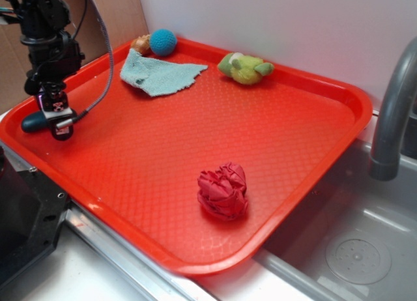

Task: Grab the plastic pickle.

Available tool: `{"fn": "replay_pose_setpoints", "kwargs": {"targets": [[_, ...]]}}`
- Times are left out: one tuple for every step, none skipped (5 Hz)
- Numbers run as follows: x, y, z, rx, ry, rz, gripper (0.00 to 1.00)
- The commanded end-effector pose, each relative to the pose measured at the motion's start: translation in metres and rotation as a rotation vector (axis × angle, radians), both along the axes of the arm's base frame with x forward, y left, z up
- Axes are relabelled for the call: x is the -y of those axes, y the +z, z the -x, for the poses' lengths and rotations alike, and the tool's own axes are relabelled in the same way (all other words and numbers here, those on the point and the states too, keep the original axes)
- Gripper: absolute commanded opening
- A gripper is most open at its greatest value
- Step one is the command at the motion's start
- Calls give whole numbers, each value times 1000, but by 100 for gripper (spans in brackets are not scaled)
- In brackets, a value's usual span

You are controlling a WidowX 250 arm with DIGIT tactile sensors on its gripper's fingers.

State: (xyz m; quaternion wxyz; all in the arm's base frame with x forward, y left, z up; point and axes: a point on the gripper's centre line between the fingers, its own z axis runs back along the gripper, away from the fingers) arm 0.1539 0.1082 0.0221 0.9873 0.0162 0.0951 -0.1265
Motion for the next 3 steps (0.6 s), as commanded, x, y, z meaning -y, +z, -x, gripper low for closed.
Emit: {"fn": "replay_pose_setpoints", "kwargs": {"targets": [[1,0,-13,-2,24,-39,0],[3,1,-12,2,34,-53,0],[10,13,-13,16,21,-91,0]]}}
